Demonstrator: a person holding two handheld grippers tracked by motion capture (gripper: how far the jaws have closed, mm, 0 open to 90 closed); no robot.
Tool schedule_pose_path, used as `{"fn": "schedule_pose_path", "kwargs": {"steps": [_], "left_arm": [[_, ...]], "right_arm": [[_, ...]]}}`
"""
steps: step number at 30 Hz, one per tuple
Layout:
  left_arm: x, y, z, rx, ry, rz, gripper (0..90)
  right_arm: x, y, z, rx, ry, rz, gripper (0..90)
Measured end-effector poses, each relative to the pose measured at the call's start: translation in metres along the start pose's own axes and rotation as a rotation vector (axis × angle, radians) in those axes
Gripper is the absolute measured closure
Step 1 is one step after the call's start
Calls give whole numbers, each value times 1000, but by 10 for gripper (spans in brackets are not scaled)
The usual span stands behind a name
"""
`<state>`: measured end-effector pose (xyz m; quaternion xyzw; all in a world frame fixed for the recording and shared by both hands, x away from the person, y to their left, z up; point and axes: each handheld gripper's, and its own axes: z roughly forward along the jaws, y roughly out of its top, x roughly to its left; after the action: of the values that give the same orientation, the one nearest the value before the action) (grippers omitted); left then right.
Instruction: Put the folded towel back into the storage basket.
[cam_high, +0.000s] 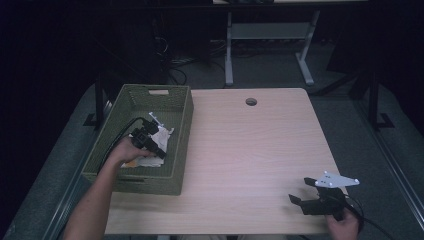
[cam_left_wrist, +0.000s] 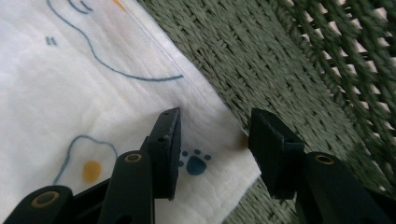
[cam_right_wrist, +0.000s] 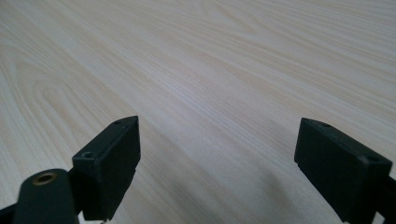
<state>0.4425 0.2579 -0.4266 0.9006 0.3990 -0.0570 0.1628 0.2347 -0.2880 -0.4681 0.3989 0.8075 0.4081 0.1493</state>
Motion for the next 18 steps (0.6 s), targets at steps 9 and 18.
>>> {"fn": "schedule_pose_path", "kwargs": {"steps": [9,18], "left_arm": [[-13,9,3,66,126,41,872],[-17,1,-7,16,24,18,862]], "right_arm": [[0,1,-1,-9,2,-4,140],[1,2,2,4,8,-16,140]]}}
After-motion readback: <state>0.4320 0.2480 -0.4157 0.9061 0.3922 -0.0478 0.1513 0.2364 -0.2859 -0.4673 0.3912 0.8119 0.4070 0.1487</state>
